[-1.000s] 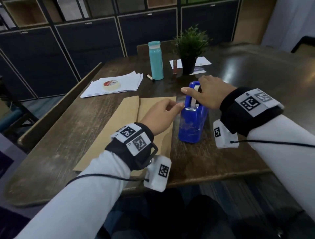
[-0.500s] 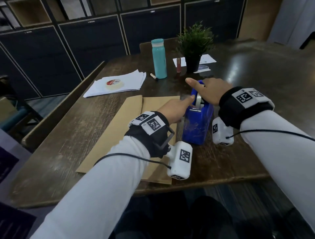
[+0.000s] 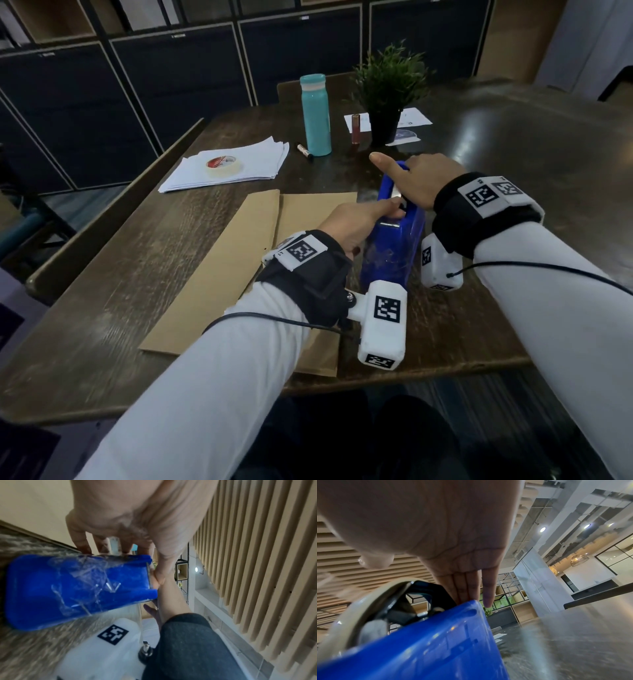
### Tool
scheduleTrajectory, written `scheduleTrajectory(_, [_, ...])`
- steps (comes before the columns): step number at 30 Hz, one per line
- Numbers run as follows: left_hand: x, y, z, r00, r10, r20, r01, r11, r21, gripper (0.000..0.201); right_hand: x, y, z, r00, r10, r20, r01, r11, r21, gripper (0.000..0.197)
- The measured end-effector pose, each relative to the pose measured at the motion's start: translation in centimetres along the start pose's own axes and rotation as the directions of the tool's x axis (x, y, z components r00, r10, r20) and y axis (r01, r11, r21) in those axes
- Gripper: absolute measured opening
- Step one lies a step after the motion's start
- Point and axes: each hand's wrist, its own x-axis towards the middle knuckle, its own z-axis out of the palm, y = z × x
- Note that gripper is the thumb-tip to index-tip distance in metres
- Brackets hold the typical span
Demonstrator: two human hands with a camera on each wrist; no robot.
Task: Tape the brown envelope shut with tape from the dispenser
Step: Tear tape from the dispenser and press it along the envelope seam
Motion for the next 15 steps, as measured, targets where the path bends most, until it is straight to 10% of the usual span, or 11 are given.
scheduleTrajectory(15, [-1.7,0.0,-0.7,0.997,0.07,0.022,-0.071,0.997,0.042,0.018,0.3,0.2,-0.2,1.0,0.025,0.014,-0.025,1.0,0.0,0.09])
